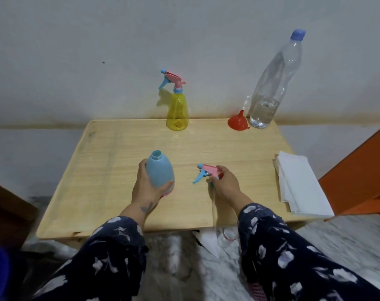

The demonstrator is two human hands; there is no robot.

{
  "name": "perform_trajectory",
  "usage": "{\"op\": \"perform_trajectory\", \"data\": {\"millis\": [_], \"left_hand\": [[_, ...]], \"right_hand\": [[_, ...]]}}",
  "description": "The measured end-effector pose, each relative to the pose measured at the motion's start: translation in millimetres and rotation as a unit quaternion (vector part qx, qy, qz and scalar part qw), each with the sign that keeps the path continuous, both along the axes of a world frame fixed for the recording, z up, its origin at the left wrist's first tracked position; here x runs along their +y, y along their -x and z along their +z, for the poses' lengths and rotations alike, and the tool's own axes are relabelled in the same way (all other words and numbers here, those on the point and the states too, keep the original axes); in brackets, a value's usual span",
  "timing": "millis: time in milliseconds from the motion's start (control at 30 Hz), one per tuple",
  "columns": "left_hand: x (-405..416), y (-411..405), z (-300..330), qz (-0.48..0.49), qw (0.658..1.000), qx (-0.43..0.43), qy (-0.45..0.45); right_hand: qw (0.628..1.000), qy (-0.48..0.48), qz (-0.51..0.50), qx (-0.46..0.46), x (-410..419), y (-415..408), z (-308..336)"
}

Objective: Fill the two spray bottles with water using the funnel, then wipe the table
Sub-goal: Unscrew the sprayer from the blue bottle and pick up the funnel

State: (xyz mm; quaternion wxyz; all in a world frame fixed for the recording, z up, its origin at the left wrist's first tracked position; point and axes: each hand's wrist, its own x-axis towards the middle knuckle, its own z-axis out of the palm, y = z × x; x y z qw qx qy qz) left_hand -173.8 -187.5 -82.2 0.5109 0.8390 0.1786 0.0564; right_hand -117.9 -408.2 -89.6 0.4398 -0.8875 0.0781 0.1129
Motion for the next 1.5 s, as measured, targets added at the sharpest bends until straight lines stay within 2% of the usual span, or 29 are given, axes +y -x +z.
{"op": "perform_trajectory", "data": {"millis": [100,200,400,533,767,1033,1267,1500], "left_hand": [[1.6,4.1,-1.6,-0.003,1.0,-0.002,-0.002],[2.2,4.2,-0.8,-0.008,1.0,0.001,-0.008],[-0.1,7.9,-1.7,0.007,1.0,0.011,0.0],[-6.2,9.1,-5.1,0.036,0.999,0.0,0.01],[-13.0,4.6,-11.0,0.089,0.996,-0.008,-0.015],[-19.1,2.2,-8.7,0.105,0.994,-0.022,-0.008],[-18.9,0.6,-14.6,0.108,0.992,-0.029,-0.064],[-22.3,1.3,-10.2,0.117,0.991,-0.016,-0.055]], "right_hand": [[1.0,0.017,0.007,-0.003,1.8,0.0,1.9],[0.996,0.081,0.04,0.002,-2.1,-3.8,2.6],[0.986,0.161,0.031,-0.017,-24.9,-34.5,22.5],[0.994,0.104,0.007,-0.044,-46.2,-82.1,24.6],[0.99,0.081,-0.01,-0.113,-61.8,-158.6,28.1],[0.985,-0.026,-0.122,-0.121,-65.3,-228.0,-3.1],[0.981,0.055,-0.09,-0.161,-72.9,-244.4,-17.6],[0.975,0.111,-0.034,-0.191,-68.7,-218.6,9.0]]}}
